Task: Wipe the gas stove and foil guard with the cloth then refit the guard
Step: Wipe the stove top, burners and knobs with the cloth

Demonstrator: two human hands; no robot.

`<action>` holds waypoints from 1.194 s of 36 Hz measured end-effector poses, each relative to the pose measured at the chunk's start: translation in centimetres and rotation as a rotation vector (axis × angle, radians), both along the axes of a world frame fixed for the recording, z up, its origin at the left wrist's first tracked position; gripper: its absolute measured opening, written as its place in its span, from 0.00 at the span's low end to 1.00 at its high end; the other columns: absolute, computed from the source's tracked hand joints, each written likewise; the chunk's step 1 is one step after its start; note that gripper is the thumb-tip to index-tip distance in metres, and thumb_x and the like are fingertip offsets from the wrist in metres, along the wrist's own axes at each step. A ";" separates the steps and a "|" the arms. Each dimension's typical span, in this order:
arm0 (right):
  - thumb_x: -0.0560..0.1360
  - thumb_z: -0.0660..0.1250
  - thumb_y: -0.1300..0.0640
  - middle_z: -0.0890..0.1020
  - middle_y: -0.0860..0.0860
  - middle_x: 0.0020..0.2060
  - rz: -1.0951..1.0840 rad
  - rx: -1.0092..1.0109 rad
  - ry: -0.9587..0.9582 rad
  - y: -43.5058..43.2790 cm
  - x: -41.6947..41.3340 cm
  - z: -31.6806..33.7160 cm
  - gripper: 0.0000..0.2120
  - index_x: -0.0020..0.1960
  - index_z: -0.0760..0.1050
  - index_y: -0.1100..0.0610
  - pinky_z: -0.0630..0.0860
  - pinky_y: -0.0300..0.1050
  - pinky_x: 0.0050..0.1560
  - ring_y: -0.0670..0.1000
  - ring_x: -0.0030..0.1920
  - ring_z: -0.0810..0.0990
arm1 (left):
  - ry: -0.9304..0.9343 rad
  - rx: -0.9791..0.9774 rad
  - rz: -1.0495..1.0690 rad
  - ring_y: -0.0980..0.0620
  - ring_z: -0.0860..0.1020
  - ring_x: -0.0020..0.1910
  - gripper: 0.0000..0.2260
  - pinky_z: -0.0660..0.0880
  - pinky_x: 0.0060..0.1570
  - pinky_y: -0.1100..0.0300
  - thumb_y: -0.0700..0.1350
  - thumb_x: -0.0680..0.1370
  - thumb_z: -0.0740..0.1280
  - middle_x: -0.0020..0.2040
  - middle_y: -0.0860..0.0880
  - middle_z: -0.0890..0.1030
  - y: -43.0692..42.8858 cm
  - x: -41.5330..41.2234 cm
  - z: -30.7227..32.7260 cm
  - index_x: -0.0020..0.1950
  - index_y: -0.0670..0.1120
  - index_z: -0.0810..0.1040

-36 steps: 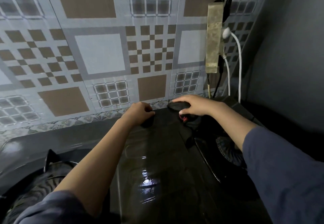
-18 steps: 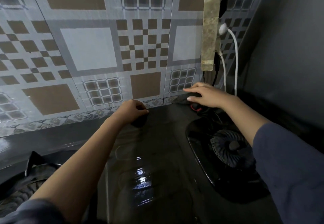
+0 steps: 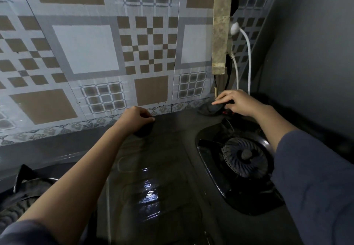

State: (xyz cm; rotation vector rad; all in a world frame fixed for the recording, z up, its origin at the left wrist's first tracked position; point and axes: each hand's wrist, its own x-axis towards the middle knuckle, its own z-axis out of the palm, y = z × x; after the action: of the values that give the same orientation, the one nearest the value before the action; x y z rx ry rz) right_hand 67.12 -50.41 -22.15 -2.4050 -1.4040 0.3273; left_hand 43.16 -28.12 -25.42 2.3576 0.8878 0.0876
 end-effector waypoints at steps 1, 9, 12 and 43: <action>0.73 0.62 0.72 0.77 0.48 0.60 -0.002 0.002 0.031 -0.4 0.0 0.1 0.21 0.57 0.79 0.51 0.63 0.40 0.66 0.48 0.65 0.70 | 0.000 -0.005 0.000 0.46 0.74 0.58 0.12 0.72 0.54 0.54 0.48 0.76 0.66 0.59 0.44 0.77 0.0 -0.1 0.0 0.58 0.46 0.76; 0.76 0.63 0.47 0.69 0.49 0.68 -0.180 0.087 0.157 -0.6 -1.1 -0.2 0.19 0.66 0.72 0.47 0.59 0.46 0.69 0.49 0.70 0.64 | -0.005 -0.010 0.005 0.46 0.75 0.57 0.12 0.71 0.51 0.56 0.49 0.76 0.66 0.58 0.44 0.77 0.1 0.0 -0.2 0.57 0.46 0.76; 0.76 0.55 0.37 0.61 0.52 0.73 -0.288 -0.062 0.000 0.5 -1.9 -0.9 0.27 0.72 0.62 0.46 0.57 0.54 0.71 0.55 0.73 0.57 | -0.001 0.005 0.005 0.46 0.75 0.57 0.13 0.72 0.52 0.55 0.49 0.76 0.65 0.58 0.44 0.77 0.1 -0.1 -0.2 0.58 0.46 0.76; 0.77 0.51 0.38 0.56 0.55 0.75 -0.257 -0.393 -0.107 6.7 -12.1 -0.1 0.29 0.73 0.57 0.52 0.57 0.55 0.71 0.62 0.73 0.56 | 0.093 0.094 0.070 0.43 0.75 0.60 0.20 0.72 0.56 0.53 0.56 0.75 0.66 0.62 0.43 0.78 4.0 -11.4 1.2 0.64 0.48 0.75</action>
State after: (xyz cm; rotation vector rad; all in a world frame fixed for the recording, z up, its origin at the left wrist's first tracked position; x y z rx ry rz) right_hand 55.00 -43.69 -22.24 -2.9227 -1.1349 0.4485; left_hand 31.72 -24.08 -24.23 2.4340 1.0312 0.0495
